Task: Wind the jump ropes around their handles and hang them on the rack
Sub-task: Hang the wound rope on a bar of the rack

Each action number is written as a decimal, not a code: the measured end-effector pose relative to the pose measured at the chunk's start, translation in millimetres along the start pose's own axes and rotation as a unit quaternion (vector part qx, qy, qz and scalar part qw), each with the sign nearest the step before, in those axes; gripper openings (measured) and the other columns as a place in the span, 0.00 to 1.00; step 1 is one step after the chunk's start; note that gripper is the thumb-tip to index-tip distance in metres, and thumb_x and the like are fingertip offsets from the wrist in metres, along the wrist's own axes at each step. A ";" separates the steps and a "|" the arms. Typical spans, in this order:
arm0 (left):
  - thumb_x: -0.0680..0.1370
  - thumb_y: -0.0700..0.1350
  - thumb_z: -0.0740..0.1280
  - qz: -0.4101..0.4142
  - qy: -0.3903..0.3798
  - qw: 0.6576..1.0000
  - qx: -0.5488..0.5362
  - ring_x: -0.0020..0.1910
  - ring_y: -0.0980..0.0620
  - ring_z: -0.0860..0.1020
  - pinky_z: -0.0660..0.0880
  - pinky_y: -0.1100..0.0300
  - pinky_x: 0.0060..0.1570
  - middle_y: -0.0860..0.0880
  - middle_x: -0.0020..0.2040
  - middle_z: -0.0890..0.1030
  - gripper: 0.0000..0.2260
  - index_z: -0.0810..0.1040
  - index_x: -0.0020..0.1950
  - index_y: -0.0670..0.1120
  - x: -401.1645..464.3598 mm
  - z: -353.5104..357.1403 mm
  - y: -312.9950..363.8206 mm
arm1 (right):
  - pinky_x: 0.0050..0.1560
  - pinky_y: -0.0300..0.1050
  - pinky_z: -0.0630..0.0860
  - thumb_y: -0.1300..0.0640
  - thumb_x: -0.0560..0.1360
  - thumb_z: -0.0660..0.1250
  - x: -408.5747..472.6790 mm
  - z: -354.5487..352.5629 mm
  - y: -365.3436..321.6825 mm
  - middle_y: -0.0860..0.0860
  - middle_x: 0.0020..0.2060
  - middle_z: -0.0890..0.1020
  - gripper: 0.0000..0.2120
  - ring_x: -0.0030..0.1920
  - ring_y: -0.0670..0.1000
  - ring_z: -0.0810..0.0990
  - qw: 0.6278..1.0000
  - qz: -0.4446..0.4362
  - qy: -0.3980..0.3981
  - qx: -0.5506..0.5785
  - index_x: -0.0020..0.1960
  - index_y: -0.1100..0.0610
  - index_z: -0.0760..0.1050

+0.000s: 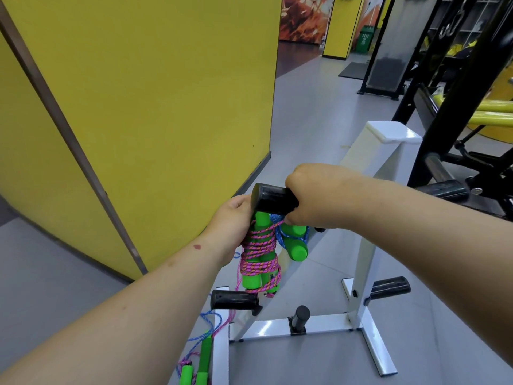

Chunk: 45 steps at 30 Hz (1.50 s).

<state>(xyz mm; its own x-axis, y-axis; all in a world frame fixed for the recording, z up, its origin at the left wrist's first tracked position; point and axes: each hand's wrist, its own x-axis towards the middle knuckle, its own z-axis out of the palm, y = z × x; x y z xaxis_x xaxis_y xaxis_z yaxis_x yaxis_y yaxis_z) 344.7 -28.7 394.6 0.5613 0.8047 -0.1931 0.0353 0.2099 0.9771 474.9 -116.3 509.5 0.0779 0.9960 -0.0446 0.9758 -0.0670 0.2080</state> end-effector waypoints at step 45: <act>0.85 0.45 0.58 0.158 0.184 0.954 0.175 0.56 0.58 0.77 0.72 0.65 0.52 0.55 0.58 0.80 0.15 0.77 0.70 0.53 -64.7 -46.5 14.2 | 0.68 0.53 0.69 0.43 0.73 0.69 -21.0 -5.1 -78.3 0.55 0.68 0.70 0.38 0.71 0.57 0.66 0.982 -0.061 0.135 0.121 0.75 0.60 0.60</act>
<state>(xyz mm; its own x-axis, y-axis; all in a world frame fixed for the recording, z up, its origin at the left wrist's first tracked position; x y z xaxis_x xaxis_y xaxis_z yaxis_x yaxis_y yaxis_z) 270.4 -52.0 416.9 0.2634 0.9511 0.1614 0.2214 -0.2224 0.9495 395.8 -131.6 499.1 -0.0677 0.9749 0.2121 0.9970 0.0743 -0.0233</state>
